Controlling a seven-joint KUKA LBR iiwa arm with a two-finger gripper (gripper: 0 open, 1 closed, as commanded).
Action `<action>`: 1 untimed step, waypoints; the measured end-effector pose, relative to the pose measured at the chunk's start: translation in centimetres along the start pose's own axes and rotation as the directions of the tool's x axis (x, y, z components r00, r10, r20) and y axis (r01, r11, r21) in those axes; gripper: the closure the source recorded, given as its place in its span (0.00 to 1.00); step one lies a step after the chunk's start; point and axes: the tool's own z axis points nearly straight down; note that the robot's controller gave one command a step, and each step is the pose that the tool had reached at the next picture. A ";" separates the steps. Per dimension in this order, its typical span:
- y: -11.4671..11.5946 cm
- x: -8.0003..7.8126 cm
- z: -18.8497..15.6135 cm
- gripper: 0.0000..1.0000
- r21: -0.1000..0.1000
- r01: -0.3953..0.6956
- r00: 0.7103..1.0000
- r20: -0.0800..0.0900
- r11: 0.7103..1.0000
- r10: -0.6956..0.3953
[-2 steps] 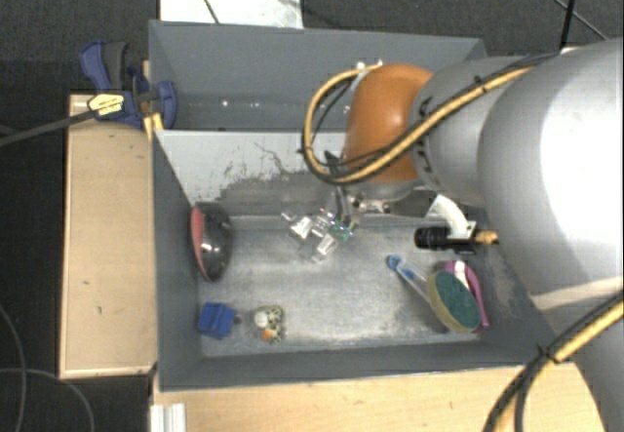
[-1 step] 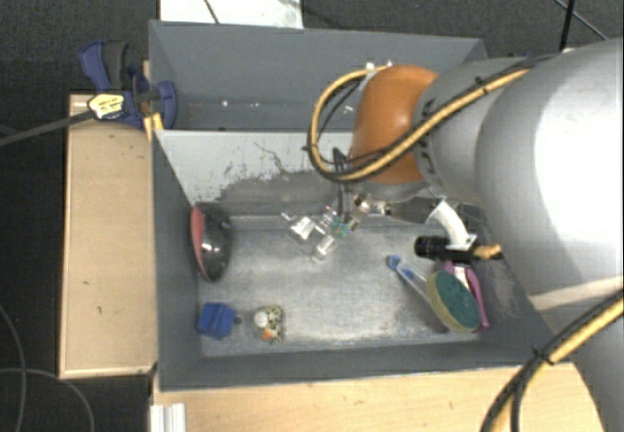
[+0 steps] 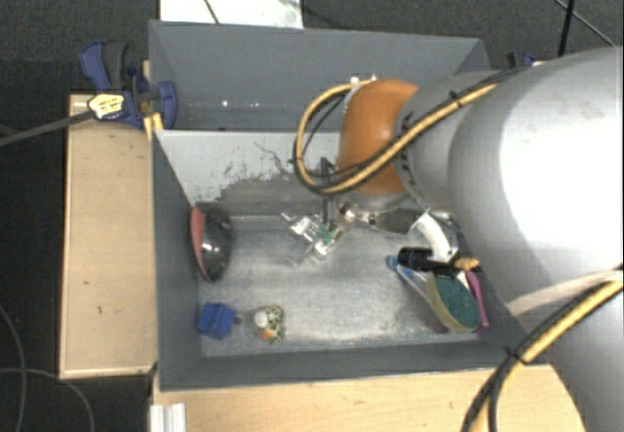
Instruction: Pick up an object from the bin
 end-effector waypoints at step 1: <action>0.0 -0.1 0.0 0.00 0.000 0.003 1.000 0.001 1.000 -0.003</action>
Offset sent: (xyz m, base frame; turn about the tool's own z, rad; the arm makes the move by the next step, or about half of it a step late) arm 0.0000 0.0000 0.0000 0.0000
